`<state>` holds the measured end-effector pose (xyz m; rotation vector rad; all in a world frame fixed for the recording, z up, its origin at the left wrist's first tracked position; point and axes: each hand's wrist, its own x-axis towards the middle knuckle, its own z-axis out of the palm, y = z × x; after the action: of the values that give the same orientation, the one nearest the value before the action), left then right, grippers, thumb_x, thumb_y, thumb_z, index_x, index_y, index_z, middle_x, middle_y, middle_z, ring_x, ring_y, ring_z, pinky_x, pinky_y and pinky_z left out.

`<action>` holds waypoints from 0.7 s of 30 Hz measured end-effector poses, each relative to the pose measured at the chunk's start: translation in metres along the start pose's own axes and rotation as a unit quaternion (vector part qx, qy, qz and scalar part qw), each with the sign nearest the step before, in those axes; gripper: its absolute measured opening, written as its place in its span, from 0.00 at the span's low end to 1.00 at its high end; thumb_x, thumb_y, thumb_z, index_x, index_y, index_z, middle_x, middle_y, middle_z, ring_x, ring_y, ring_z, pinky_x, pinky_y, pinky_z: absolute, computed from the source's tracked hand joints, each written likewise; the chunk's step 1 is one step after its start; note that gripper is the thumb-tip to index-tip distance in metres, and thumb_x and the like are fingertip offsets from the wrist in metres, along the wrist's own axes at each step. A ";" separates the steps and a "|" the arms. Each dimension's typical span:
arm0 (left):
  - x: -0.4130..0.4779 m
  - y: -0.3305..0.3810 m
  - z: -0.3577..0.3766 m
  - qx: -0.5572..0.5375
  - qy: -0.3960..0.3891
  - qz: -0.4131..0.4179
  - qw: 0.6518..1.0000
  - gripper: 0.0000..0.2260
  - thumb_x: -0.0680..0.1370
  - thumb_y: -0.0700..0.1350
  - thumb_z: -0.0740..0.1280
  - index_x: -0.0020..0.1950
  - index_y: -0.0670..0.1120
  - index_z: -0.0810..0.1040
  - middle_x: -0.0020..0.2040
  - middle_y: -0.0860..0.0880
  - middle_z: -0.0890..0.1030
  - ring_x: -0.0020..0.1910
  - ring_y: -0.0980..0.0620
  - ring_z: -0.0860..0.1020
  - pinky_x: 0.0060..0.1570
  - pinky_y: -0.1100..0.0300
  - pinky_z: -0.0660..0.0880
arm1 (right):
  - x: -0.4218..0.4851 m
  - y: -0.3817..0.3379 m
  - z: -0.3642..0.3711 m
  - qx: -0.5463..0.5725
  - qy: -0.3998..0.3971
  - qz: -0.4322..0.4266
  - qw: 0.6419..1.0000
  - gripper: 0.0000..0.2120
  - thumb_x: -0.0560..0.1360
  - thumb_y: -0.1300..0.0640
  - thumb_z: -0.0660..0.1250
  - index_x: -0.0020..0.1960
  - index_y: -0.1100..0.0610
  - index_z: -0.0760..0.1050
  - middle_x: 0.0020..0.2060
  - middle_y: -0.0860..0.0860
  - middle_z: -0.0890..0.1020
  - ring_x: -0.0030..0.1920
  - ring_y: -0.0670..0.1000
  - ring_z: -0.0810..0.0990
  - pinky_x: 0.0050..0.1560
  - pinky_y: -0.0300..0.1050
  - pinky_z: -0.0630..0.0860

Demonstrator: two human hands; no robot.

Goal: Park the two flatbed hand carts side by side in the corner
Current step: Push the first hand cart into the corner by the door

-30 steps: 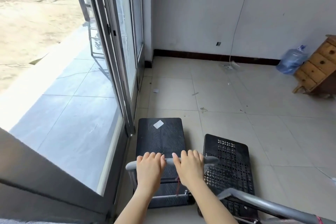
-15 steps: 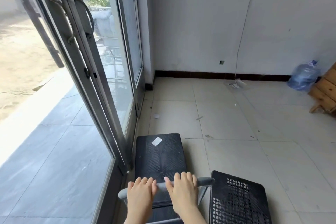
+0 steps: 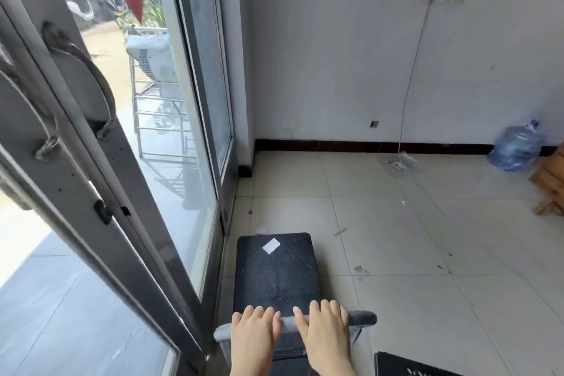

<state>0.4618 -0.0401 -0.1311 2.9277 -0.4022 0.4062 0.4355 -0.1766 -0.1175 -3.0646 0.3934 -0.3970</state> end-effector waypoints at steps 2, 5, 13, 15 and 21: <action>0.033 -0.004 0.008 -0.005 0.004 0.004 1.000 0.15 0.70 0.51 0.58 0.24 0.49 0.71 0.22 0.50 0.71 0.23 0.47 0.73 0.31 0.51 0.55 | 0.032 -0.002 0.007 0.004 0.005 0.001 1.000 0.27 0.75 0.39 0.49 0.28 0.55 0.72 0.24 0.55 0.75 0.30 0.58 0.75 0.40 0.54 0.64; 0.080 -0.012 0.023 -0.010 -0.006 0.006 1.000 0.15 0.70 0.50 0.58 0.24 0.49 0.71 0.22 0.51 0.71 0.23 0.47 0.73 0.32 0.52 0.55 | 0.079 -0.006 0.018 0.004 0.003 0.003 1.000 0.34 0.77 0.39 0.37 0.28 0.54 0.72 0.25 0.54 0.76 0.29 0.56 0.75 0.36 0.54 0.72; 0.213 -0.031 0.061 0.009 -0.005 0.018 1.000 0.15 0.71 0.50 0.57 0.25 0.50 0.71 0.22 0.51 0.71 0.23 0.49 0.71 0.31 0.52 0.59 | 0.207 -0.020 0.059 0.007 0.032 0.021 0.999 0.32 0.78 0.40 0.41 0.29 0.55 0.71 0.25 0.55 0.75 0.31 0.58 0.74 0.41 0.54 0.64; 0.249 -0.033 0.078 0.016 -0.001 0.020 1.000 0.15 0.70 0.50 0.58 0.23 0.49 0.70 0.21 0.50 0.70 0.22 0.48 0.71 0.31 0.52 0.55 | 0.243 -0.018 0.070 0.017 0.040 0.027 0.999 0.34 0.78 0.39 0.39 0.28 0.56 0.71 0.24 0.55 0.74 0.29 0.58 0.75 0.41 0.54 0.63; 0.364 -0.031 0.112 0.018 0.017 0.022 0.999 0.15 0.67 0.50 0.58 0.21 0.49 0.69 0.19 0.50 0.69 0.20 0.49 0.71 0.31 0.54 0.54 | 0.358 -0.013 0.102 0.035 0.062 0.041 0.997 0.31 0.76 0.40 0.46 0.27 0.59 0.72 0.22 0.57 0.73 0.26 0.59 0.74 0.38 0.53 0.60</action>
<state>0.8354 -0.1199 -0.1373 2.9469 -0.4596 0.4748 0.7993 -0.2550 -0.1269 -2.9538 0.4954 -0.5846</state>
